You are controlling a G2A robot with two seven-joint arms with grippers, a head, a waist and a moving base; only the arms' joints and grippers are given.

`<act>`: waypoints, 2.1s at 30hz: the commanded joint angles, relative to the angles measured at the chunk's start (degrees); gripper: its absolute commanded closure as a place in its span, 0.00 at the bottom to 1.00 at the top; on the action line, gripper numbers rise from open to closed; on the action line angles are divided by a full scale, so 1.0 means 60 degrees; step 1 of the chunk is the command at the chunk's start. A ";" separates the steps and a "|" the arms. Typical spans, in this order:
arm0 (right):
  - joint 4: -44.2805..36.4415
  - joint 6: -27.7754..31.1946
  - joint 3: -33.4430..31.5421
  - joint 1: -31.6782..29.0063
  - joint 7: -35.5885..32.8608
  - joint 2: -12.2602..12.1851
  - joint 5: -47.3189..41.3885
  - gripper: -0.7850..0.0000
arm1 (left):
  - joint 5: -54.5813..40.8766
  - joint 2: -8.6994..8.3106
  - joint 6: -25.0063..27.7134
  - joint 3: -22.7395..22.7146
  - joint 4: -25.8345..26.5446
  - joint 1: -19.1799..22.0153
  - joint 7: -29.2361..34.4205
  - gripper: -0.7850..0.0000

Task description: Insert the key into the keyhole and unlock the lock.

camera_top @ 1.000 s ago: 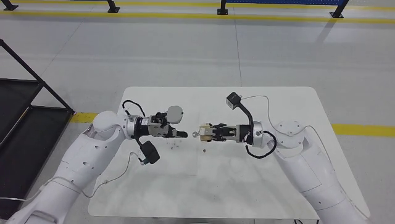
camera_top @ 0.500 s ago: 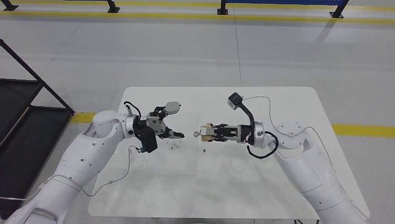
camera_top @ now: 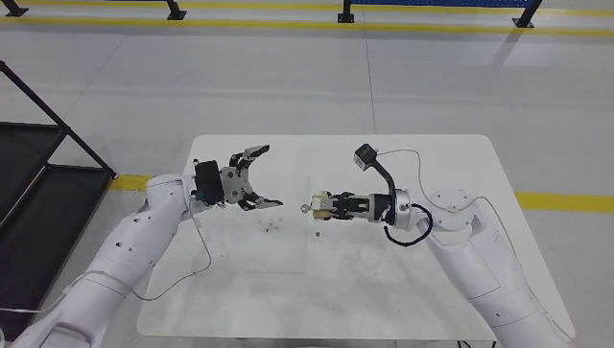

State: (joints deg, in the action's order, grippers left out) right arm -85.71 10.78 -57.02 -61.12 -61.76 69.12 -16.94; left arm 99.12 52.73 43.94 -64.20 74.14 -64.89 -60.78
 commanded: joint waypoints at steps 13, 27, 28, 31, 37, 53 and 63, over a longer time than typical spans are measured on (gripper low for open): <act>0.0000 0.0000 0.0000 0.0000 0.0000 0.0000 0.0000 1.00 | -0.6988 0.0138 0.2343 0.1113 -0.0746 0.0213 0.4308 0.00; 0.0000 0.0000 0.0000 0.0000 0.0000 0.0000 0.0000 1.00 | -0.9047 0.0173 0.2343 0.1098 -0.0892 0.0443 0.6064 0.00; 0.0000 0.0000 0.0000 0.0000 0.0000 0.0000 0.0000 1.00 | -0.9562 0.0171 0.2343 0.1136 -0.0858 0.0564 0.6544 0.00; 0.0000 0.0000 0.0000 0.0000 0.0000 0.0000 0.0000 1.00 | -1.1072 0.0124 0.2343 0.1209 -0.0961 0.0967 0.8202 0.00; 0.0000 0.0000 0.0000 0.0000 0.0000 0.0000 0.0000 1.00 | -1.4044 0.0089 0.2020 0.1442 -0.1205 0.1710 1.1222 0.00; 0.0000 0.0000 0.0000 0.0000 0.0000 0.0000 0.0000 1.00 | -2.1426 0.0001 -0.0417 0.2201 -0.1199 0.1999 1.9294 0.00; 0.0000 0.0000 0.0000 0.0000 0.0000 0.0000 0.0000 1.00 | -2.3135 0.0026 -0.0329 0.2269 -0.1049 0.1347 2.0516 0.00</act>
State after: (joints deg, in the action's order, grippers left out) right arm -85.71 10.78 -57.02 -61.12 -61.76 69.12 -16.94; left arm -39.70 52.89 41.98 -50.59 67.86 -56.81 62.30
